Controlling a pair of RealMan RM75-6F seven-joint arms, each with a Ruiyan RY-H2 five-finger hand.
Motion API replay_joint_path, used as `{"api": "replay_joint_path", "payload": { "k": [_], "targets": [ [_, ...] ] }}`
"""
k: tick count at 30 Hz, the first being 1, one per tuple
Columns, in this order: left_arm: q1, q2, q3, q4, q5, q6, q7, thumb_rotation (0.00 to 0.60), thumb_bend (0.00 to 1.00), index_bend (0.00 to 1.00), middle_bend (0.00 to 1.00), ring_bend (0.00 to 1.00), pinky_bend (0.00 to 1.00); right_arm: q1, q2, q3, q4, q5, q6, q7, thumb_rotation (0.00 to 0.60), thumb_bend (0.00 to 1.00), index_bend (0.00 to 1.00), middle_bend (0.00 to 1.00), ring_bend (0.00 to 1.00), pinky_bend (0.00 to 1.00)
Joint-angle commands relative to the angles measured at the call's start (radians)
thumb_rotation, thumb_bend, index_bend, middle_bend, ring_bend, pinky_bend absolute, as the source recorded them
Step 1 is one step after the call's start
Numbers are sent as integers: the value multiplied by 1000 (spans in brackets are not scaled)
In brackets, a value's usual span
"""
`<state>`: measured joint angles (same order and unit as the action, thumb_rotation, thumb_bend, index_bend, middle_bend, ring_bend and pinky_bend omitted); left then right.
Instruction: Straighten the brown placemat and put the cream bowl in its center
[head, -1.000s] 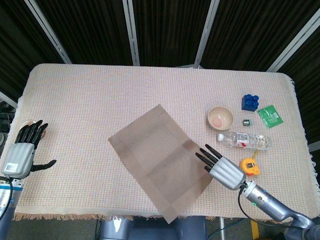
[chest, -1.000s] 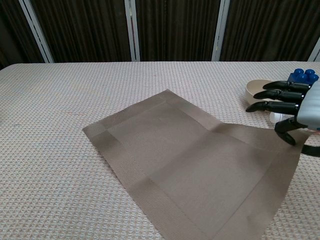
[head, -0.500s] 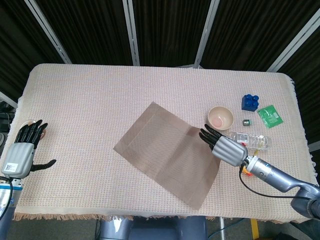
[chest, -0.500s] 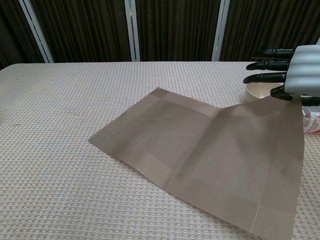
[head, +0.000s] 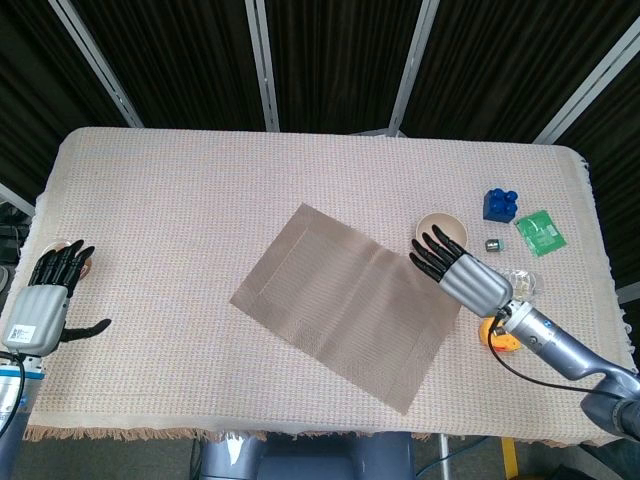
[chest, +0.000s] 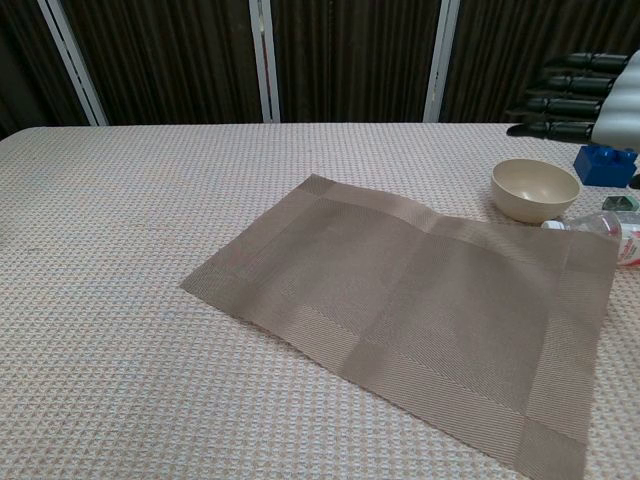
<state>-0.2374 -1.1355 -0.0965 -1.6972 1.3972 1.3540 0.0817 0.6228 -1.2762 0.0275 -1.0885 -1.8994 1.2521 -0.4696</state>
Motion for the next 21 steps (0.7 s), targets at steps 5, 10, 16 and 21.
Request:
{"api": "replay_joint_path", "payload": {
  "k": [5,10,16,21],
  "targets": [
    [-19,-14,16,18,46,-19,1,600,1,0,0,0,0,-207,122,45,-358,227,176,161,600,0,0,0,0,0],
    [-69,-62,16,79,112,-51,-6,600,10,6,0,0,0,-302,194,42,-516,314,246,267,600,0,0,0,0,0],
    [-155,-180,8,187,155,-126,13,600,36,177,0,0,0,-388,218,17,-618,410,262,339,600,0,0,0,0,0],
    [-250,-315,1,327,175,-225,-21,600,46,308,0,0,0,-427,193,3,-658,435,270,381,600,0,0,0,0,0]
  ]
}}
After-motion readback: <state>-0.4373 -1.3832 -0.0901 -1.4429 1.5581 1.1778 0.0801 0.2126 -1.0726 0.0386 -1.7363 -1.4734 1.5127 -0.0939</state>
